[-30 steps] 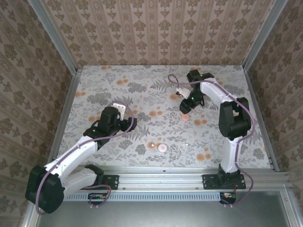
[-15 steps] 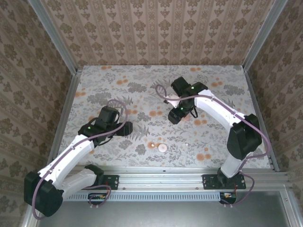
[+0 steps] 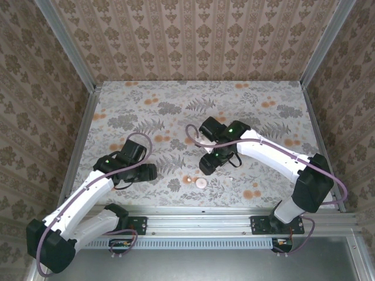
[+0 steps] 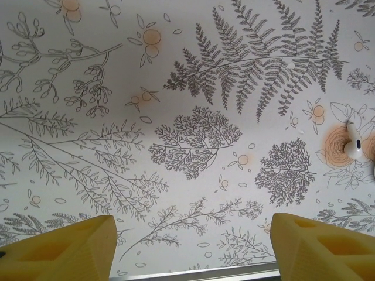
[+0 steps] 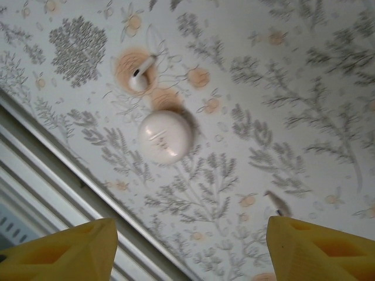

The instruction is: Insert wireless bluetooth earbuds into charging case

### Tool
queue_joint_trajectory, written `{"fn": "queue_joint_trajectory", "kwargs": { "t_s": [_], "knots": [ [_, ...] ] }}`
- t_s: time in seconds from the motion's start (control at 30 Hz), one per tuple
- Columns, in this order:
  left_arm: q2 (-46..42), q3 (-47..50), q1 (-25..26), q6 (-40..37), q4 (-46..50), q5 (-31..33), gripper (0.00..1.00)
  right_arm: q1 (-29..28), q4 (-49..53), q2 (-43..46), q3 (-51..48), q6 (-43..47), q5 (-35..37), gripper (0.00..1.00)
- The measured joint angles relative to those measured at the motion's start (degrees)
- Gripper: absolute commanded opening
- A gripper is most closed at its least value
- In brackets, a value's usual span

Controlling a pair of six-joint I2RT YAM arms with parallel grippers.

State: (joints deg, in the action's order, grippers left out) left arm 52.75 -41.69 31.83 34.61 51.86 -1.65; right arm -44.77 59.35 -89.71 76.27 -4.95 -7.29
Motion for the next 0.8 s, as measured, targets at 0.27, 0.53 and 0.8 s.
{"fn": "queue_joint_trajectory", "kwargs": {
  "t_s": [0.27,0.53,0.8],
  "knots": [
    [0.35,0.00,0.00,0.59,0.48,-0.02,0.70,-5.03,0.85,-9.40,-1.75,-4.68,0.57,0.75],
    [1.03,0.02,0.00,0.59,0.44,-0.02,0.70,-5.90,0.98,-15.23,-0.35,-8.79,0.44,0.77],
    [0.85,0.02,0.02,0.59,0.42,-0.02,0.70,-6.67,0.42,-19.06,2.49,-11.67,0.39,0.78]
  ]
}}
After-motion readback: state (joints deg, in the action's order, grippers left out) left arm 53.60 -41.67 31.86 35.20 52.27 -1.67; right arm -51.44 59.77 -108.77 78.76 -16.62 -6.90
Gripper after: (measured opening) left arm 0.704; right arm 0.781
